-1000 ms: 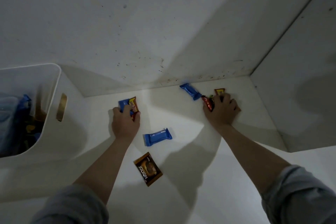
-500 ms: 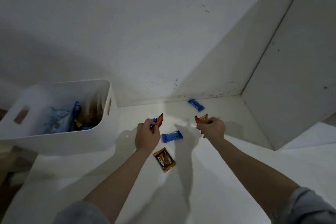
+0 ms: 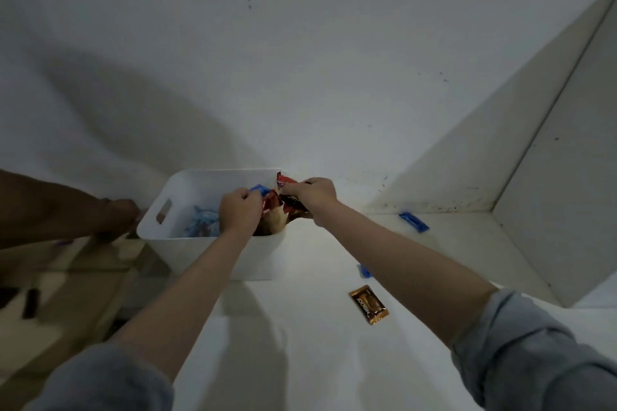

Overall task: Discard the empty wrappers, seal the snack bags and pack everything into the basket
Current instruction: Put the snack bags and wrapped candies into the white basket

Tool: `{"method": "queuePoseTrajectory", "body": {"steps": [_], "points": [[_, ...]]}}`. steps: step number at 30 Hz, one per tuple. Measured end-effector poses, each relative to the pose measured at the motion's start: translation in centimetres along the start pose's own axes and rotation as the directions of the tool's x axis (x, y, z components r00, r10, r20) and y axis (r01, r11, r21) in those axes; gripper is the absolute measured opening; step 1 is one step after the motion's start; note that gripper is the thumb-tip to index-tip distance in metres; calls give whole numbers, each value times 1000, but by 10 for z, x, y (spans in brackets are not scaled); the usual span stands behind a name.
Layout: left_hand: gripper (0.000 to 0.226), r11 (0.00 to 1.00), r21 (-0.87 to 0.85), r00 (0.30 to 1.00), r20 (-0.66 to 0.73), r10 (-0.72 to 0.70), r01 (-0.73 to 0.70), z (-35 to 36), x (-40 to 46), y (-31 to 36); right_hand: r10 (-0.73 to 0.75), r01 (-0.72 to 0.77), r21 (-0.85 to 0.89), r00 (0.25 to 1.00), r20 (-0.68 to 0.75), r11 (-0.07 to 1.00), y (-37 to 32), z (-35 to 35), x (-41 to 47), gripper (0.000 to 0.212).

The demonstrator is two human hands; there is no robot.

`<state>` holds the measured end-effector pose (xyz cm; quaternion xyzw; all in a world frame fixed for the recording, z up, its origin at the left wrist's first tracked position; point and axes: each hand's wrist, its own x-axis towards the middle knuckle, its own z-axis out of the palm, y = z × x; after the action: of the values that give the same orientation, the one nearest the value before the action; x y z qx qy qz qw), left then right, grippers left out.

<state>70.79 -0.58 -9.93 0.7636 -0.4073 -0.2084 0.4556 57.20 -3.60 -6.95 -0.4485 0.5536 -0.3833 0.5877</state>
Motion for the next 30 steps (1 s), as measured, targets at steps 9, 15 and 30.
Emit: {"method": "queuePoseTrajectory", "body": {"steps": [9,15,30], "points": [[44,932,-205,948,173,-267,299,-25,54,-35,147,-147,47,989,-9,988,7,77,15,95],[22,936,-271,973,102,-205,226,-14,50,-50,79,-75,71,996,-47,995,14,73,26,57],[36,791,257,832,202,517,-555,93,-98,-92,-30,-114,-333,916,-399,936,129,-129,28,38]]}}
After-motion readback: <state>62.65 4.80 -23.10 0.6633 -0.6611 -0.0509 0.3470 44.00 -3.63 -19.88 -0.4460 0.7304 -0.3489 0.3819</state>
